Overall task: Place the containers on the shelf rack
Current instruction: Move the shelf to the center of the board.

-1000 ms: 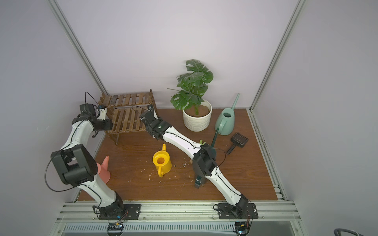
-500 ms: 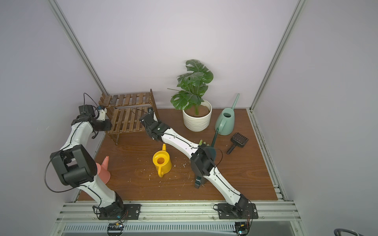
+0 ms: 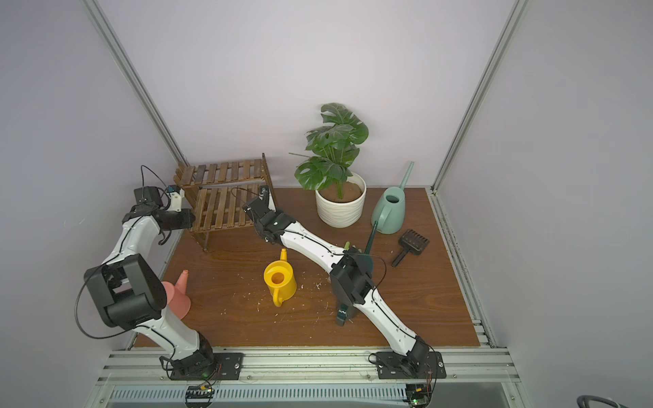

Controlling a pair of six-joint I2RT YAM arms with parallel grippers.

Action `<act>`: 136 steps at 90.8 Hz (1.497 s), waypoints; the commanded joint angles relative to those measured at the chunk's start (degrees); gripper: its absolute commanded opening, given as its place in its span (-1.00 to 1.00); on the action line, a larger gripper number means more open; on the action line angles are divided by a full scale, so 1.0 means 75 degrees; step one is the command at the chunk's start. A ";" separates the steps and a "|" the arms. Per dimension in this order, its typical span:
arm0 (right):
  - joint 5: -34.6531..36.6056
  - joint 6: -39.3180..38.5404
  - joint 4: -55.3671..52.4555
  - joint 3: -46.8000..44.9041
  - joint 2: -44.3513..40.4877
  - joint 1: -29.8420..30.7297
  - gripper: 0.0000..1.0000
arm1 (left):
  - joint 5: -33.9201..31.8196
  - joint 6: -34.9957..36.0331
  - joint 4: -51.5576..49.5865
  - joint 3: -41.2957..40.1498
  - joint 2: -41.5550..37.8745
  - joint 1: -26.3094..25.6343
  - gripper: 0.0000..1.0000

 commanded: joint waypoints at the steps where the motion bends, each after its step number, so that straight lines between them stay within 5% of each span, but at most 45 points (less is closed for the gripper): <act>1: 0.0094 0.0169 -0.0258 -0.0622 -0.0521 -0.0024 -0.47 | 0.0729 -0.0056 -0.0897 -0.0443 0.0007 -0.0143 -0.53; 48: 0.0466 0.0621 0.2083 -0.5108 -0.3097 -0.0024 -0.65 | 0.0832 -0.0064 -0.0897 -0.1003 -0.0388 -0.0845 -0.53; 136: 0.0336 0.0630 0.2319 -0.5985 -0.3858 0.0122 -0.95 | 0.0952 0.0366 -0.0956 -0.1591 -0.0754 -0.1030 -0.78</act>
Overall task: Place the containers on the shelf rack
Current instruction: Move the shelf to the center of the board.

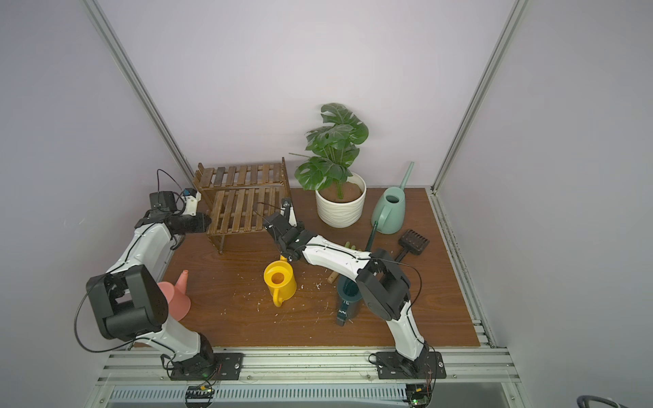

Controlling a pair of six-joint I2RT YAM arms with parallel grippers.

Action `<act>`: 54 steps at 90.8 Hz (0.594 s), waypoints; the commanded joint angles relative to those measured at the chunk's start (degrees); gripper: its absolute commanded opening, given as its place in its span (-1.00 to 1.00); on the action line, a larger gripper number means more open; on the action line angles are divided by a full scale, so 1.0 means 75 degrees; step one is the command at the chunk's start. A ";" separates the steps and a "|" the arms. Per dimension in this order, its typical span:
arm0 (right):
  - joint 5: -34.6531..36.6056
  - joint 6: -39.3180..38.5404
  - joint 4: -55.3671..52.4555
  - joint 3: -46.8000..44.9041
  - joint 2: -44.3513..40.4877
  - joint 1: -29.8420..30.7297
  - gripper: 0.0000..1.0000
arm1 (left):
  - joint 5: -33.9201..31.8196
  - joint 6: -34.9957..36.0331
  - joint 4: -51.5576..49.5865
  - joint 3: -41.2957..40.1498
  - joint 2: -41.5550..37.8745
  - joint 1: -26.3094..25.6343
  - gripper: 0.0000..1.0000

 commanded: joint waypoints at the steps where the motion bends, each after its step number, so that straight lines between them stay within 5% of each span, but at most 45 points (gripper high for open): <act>1: -0.0033 0.0226 0.0116 -0.0366 -0.0490 0.0017 -0.95 | 0.0530 0.0529 -0.1282 -0.0507 0.0053 -0.0260 -0.77; 54: 0.0081 0.0242 0.0279 -0.0864 -0.0740 -0.0202 -0.76 | 0.0524 -0.0103 -0.1265 -0.0798 -0.0316 -0.0717 -0.65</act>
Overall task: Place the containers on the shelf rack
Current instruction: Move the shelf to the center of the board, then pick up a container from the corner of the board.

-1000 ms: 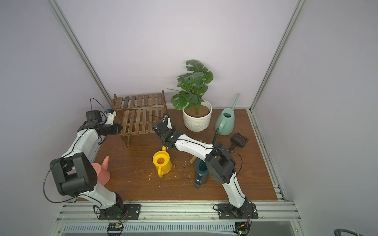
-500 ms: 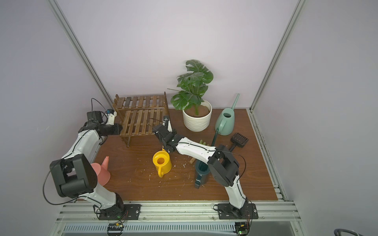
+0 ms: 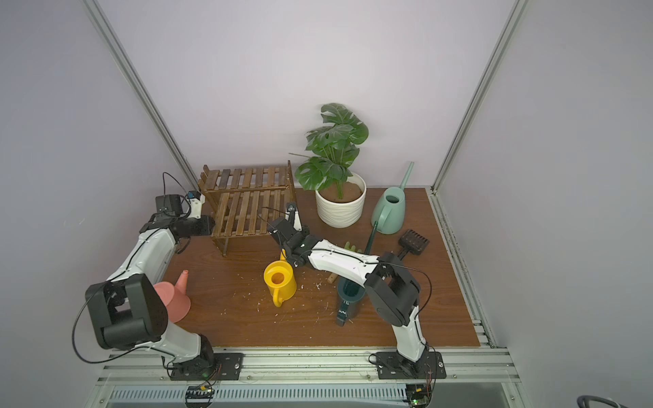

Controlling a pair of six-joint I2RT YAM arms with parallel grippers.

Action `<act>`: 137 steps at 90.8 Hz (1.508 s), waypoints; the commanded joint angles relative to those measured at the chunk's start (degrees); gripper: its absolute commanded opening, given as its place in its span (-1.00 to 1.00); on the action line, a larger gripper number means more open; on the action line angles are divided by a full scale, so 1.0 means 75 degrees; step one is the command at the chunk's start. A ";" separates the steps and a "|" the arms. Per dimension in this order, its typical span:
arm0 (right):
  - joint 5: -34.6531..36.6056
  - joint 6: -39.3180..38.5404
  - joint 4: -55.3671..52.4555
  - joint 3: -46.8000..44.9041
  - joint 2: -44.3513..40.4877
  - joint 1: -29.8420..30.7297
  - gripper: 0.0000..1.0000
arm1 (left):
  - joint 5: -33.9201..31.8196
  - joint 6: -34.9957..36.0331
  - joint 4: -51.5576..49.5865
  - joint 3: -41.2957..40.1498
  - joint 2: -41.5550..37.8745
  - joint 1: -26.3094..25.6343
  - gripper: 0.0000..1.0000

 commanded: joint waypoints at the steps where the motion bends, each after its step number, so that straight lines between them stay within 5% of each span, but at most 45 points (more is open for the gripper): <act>1: -0.0074 0.0107 0.0227 -0.0092 -0.0178 -0.0228 -0.75 | 0.0787 0.0362 -0.1460 -0.0222 0.0196 -0.0327 -0.63; 18: -0.0143 0.0121 0.0282 -0.0259 -0.0433 -0.0215 -0.40 | 0.0542 0.0456 -0.1448 -0.0104 -0.0202 -0.0325 -0.04; 61: -0.0532 -0.0521 0.0876 -0.1224 -0.1946 -0.0203 0.12 | -0.0733 0.1433 -0.1913 0.0183 -0.2053 0.0260 1.00; 95: -0.1490 -0.2263 0.1704 -0.2033 -0.2975 0.0026 0.63 | -0.2616 0.3197 -0.2561 -0.1247 -0.3641 0.0910 0.96; 122: -0.1807 -0.2568 0.2028 -0.2177 -0.3070 0.0064 0.97 | -0.1828 0.3871 -0.2550 -0.1128 -0.3315 0.2551 0.96; 137: -0.1973 -0.2611 0.2193 -0.2329 -0.3093 0.0069 0.98 | -0.1705 0.4279 -0.2547 -0.1470 -0.3471 0.2950 0.96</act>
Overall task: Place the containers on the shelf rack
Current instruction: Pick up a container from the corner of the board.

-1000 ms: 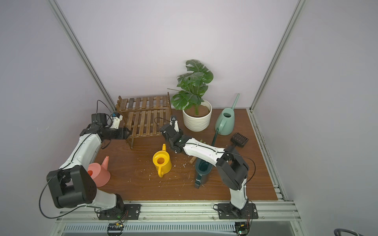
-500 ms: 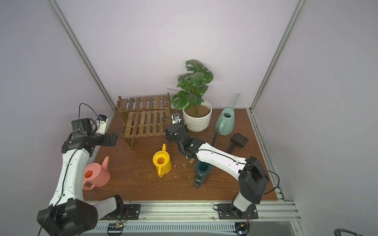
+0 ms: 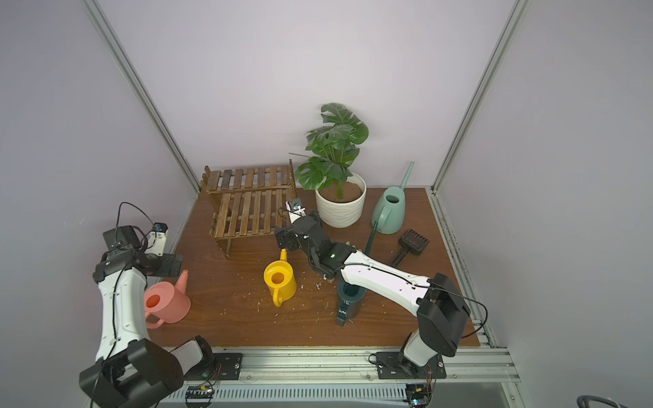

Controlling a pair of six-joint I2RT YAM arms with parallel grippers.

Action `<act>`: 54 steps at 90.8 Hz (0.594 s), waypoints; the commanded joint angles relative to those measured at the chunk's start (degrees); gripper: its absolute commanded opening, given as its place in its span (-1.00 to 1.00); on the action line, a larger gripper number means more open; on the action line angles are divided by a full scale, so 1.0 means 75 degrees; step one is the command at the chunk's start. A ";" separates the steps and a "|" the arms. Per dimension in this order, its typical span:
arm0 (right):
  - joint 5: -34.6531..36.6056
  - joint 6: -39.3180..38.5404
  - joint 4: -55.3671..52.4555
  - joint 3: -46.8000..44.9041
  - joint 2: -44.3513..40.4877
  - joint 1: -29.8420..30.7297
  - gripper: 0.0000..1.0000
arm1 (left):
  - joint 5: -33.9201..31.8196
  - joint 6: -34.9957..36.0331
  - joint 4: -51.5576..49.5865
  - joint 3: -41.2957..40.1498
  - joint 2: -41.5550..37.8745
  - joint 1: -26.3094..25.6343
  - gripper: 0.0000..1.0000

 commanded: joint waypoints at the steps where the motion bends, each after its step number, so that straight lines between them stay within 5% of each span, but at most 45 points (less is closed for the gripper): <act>1: -0.0209 -0.0172 0.0307 -0.0134 -0.0257 0.0029 0.98 | 0.0328 0.0536 -0.0112 -0.0162 -0.0177 0.0339 0.96; 29: -0.0402 -0.0103 0.0303 0.0032 -0.0055 0.0029 0.98 | 0.1351 0.1646 -0.0152 -0.0557 -0.0306 0.2729 0.96; 54: -0.0380 -0.0015 0.0279 0.0116 0.0074 0.0085 0.98 | 0.1506 0.1687 -0.0170 -0.1507 -0.1149 0.2986 0.97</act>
